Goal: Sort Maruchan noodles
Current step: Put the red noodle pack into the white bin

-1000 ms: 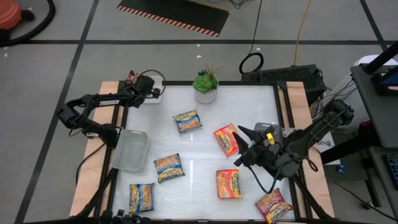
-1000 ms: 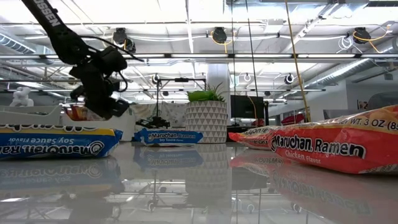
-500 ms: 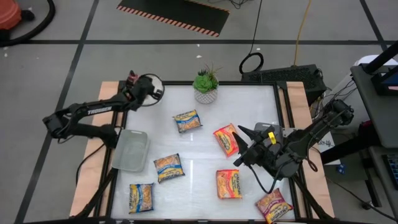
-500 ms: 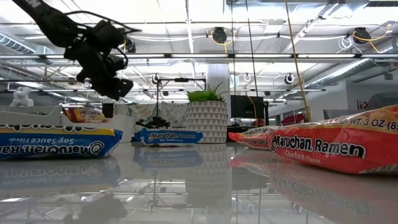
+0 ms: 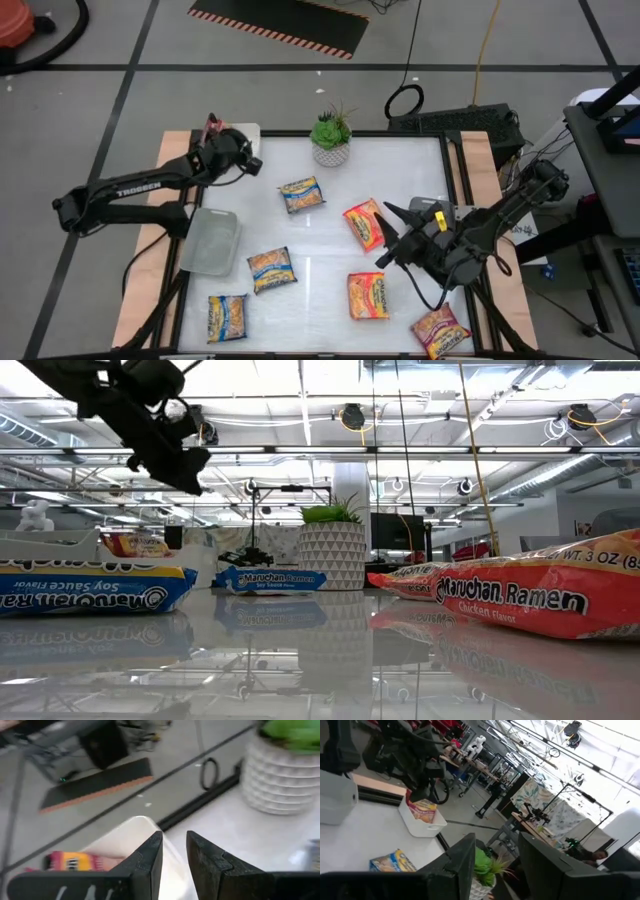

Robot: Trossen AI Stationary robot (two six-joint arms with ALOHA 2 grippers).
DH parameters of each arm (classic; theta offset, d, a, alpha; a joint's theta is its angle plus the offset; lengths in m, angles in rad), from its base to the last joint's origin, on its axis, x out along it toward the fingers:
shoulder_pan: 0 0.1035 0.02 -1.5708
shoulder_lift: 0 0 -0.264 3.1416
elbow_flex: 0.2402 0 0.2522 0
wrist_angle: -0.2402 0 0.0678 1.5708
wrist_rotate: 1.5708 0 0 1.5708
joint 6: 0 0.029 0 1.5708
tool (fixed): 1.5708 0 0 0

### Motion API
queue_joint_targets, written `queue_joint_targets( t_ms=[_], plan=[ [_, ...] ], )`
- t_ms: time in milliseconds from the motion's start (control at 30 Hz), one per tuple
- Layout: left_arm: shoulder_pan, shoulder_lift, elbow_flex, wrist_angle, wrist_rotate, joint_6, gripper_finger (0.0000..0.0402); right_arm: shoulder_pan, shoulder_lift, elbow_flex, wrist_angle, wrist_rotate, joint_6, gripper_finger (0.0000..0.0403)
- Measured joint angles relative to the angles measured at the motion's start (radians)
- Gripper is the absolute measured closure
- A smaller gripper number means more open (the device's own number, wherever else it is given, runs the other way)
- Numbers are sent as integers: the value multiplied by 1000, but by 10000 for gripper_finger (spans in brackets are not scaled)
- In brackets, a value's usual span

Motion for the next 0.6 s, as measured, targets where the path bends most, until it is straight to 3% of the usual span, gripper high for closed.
queue_joint_targets(
  t_ms=[267, 600],
  plan=[
    [-97, 0, 14, -180, 233, -150, 309, 61, 20, 0, -19, -1, 166, 259],
    [-357, 6, 14, -176, 246, -274, 309, 136, 102, 0, 104, -14, 347, 259]
  ],
)
